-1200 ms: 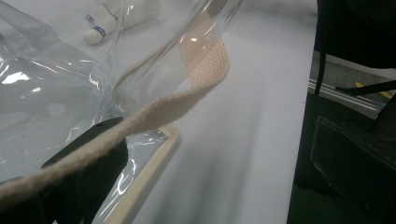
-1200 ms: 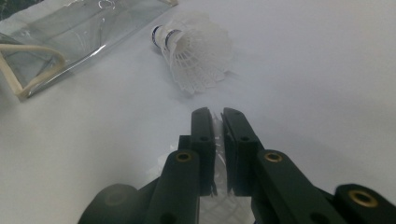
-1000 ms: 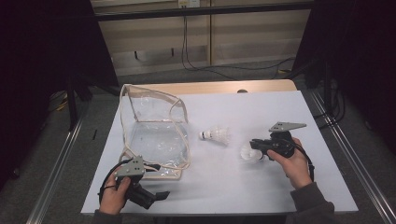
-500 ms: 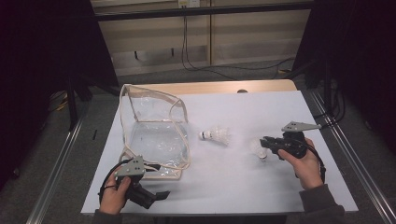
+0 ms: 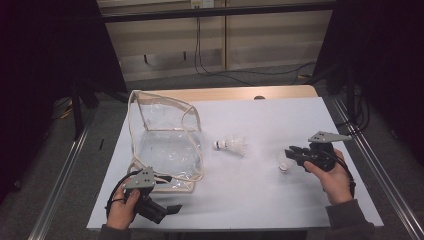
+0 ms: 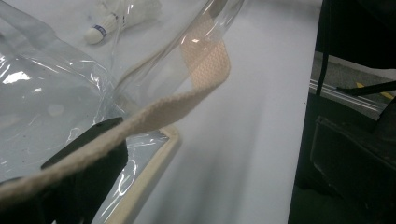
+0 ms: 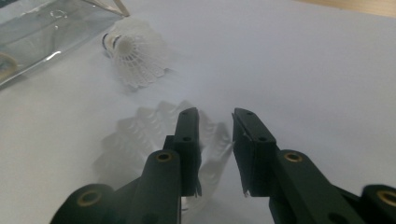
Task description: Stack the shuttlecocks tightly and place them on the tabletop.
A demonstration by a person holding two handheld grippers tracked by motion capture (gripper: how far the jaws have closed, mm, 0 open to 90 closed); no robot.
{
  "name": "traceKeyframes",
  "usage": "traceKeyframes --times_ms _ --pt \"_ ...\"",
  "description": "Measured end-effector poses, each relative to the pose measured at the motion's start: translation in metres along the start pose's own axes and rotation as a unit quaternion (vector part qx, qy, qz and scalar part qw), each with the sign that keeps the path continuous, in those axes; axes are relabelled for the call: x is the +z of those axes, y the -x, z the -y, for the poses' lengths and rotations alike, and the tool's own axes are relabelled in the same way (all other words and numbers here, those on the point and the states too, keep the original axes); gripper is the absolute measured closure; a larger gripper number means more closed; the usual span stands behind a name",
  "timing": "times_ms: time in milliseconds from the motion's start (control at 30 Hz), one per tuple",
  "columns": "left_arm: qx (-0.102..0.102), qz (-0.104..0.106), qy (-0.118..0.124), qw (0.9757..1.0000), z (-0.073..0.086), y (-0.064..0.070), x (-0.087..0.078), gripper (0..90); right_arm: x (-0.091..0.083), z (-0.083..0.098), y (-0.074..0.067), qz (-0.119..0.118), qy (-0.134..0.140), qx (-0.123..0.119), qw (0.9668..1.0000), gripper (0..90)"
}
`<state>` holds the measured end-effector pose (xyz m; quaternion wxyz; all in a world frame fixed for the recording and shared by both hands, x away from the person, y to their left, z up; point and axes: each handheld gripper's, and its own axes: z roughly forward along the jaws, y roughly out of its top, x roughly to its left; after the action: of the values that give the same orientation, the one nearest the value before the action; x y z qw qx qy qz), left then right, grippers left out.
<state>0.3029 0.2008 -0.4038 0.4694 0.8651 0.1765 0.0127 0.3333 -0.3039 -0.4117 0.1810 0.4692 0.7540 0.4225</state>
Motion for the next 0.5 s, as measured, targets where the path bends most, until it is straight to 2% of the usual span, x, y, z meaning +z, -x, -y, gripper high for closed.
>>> traceKeyframes --times_ms 100,500 --pt "0.000 -0.001 -0.002 1.0000 -0.0002 0.0001 -0.0002 3.9 -0.0020 0.0013 0.0022 0.015 -0.002 -0.006 0.9999 68.5" --pt "-0.002 -0.002 0.002 1.0000 0.0000 0.0007 0.0004 3.9 -0.0087 0.0039 0.0077 0.036 -0.003 -0.005 0.9993 66.5"
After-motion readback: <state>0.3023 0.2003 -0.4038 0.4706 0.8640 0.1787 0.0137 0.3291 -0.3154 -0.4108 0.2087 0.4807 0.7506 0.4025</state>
